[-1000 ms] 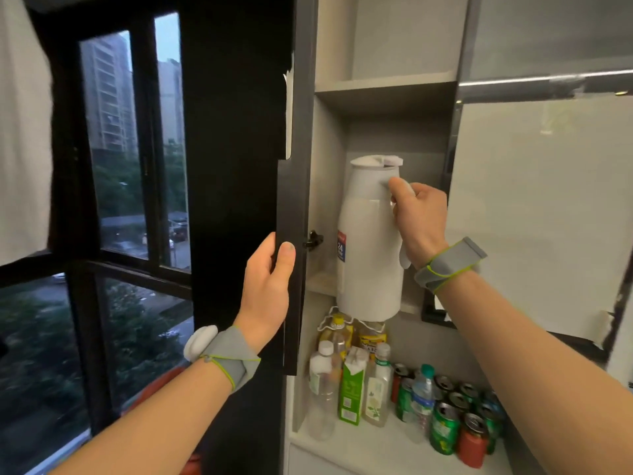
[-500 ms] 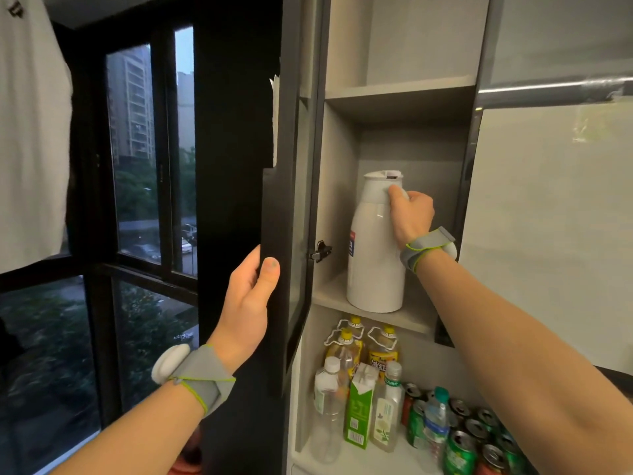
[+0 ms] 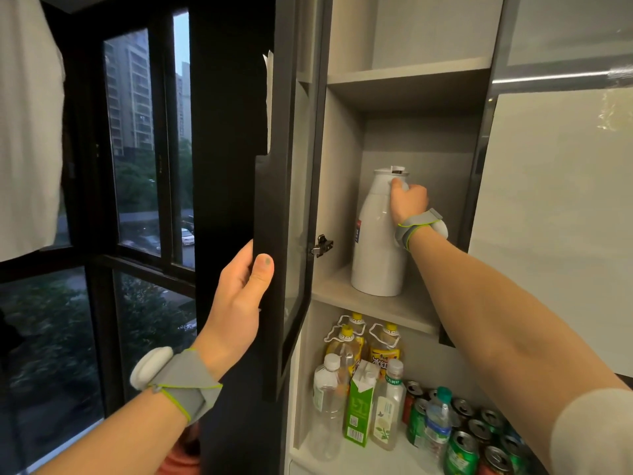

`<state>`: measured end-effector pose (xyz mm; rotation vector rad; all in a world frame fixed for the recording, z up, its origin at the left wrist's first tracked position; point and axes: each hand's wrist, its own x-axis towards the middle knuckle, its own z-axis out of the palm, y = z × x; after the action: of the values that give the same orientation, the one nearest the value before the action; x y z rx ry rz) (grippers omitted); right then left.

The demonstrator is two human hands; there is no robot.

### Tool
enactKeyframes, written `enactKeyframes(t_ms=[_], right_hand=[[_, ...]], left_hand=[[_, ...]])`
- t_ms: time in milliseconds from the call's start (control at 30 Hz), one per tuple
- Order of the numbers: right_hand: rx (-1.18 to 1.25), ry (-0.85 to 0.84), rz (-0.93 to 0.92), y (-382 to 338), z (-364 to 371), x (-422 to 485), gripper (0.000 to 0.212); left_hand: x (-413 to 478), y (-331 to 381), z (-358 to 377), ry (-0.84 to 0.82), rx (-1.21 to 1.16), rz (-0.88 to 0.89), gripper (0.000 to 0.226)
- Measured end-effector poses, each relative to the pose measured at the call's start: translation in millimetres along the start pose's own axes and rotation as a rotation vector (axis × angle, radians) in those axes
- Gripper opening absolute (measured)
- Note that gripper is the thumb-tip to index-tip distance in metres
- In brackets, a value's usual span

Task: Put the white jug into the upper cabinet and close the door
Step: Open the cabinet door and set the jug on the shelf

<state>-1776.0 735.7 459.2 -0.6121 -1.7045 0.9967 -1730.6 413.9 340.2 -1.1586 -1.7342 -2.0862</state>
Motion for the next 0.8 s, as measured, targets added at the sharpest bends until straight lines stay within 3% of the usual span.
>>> enactKeyframes(t_ms=[133,300,400,567,700,800], right_hand=[[-0.038,-0.058,0.017,2,1,3,0.034],[-0.21,-0.112,0.02,2,-13,-3,0.065],[-0.295,-0.056,0.009,4,-14,-15,0.068],[-0.419,-0.08,-0.113,1,-31,-55,0.058],[-0.41,-0.164,-0.233,-1,-66,-88,0.048],[-0.357,-0.121,-0.297,-1,-99,-107,0.032]], left_hand=[[-1,3,1,-0.009,0.002,-0.003,0.027],[-2,6,5,-0.015,0.015,0.031,0.042],[-3,6,13,-0.007,0.043,0.041,0.031],[-6,5,38,-0.016,0.092,0.108,0.048],[-9,11,79,-0.077,0.076,0.118,0.014],[-6,10,114,-0.112,0.086,0.116,0.022]])
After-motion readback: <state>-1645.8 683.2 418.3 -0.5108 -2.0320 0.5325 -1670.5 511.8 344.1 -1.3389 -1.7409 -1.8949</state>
